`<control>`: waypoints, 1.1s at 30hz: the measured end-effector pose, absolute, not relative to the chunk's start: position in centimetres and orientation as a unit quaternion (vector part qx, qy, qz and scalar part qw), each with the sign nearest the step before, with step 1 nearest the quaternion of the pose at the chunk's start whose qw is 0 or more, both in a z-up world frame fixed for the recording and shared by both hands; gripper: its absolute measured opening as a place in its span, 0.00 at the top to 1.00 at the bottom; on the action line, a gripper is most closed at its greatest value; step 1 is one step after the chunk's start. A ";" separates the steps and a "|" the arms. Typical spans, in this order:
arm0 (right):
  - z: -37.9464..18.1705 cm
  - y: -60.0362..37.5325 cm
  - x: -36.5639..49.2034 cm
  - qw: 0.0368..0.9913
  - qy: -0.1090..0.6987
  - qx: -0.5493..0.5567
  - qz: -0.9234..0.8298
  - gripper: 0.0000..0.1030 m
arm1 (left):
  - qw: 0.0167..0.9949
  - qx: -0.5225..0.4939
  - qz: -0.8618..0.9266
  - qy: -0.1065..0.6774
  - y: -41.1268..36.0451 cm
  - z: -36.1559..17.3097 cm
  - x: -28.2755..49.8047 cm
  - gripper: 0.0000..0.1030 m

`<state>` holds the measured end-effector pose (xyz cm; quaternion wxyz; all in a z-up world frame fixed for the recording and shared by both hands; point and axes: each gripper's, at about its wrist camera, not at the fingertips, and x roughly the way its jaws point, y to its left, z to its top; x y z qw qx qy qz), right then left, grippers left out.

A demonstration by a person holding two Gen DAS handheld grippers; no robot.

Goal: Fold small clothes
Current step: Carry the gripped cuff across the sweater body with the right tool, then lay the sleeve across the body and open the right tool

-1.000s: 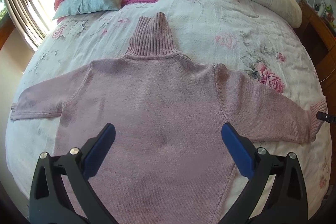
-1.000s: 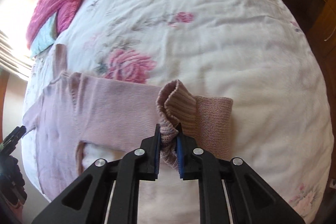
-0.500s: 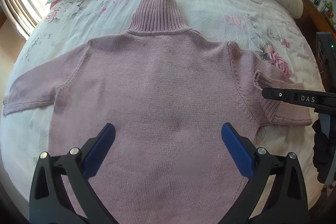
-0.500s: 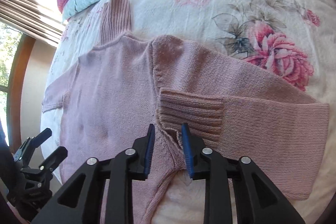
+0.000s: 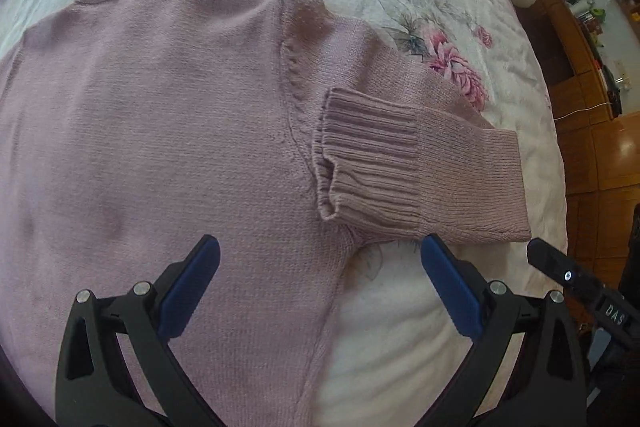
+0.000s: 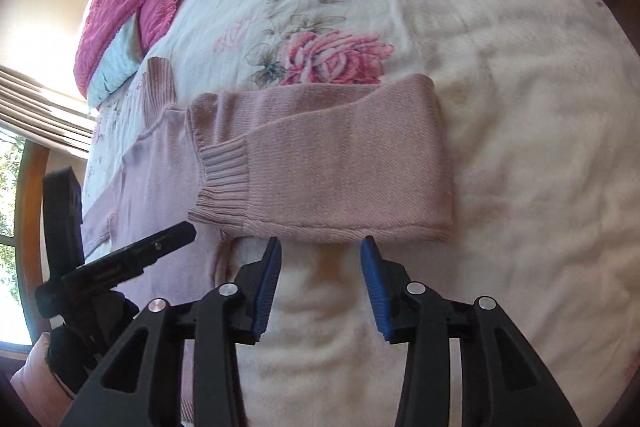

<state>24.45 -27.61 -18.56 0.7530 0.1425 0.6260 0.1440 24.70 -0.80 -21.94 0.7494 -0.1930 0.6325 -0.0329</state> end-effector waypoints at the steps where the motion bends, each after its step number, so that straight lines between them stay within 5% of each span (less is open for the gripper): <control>1: -18.6 -28.2 23.8 0.753 0.626 0.146 0.138 0.58 | 0.743 -0.204 -0.036 0.636 -1.3 -22.5 25.2 0.07; 2: -18.7 -28.7 23.3 0.753 0.626 0.151 0.133 0.57 | 0.737 -0.214 -0.040 0.640 -1.6 -23.0 25.6 0.13; 4: -18.9 -29.5 22.5 0.753 0.626 0.159 0.127 0.56 | 0.716 -0.242 -0.059 0.652 -2.1 -23.8 26.4 0.53; 6: -19.0 -29.9 22.0 0.754 0.626 0.161 0.120 0.55 | 0.709 -0.257 -0.061 0.654 -2.2 -24.3 26.8 0.60; 7: -18.9 -30.3 21.8 0.754 0.626 0.161 0.117 0.55 | 0.712 -0.258 -0.063 0.650 -2.2 -24.2 27.0 0.83; 8: -18.9 -30.3 21.8 0.755 0.624 0.164 0.116 0.55 | 0.714 -0.267 -0.073 0.643 -2.1 -24.1 27.1 0.94; 20: -18.7 -26.7 22.9 0.756 0.618 0.161 0.146 0.54 | 0.830 -0.275 -0.024 0.484 9.0 -12.4 23.4 0.93; 33: -19.1 -18.2 26.1 0.745 0.620 0.148 0.198 0.53 | 0.834 -0.232 0.135 0.482 27.5 -13.7 20.6 0.94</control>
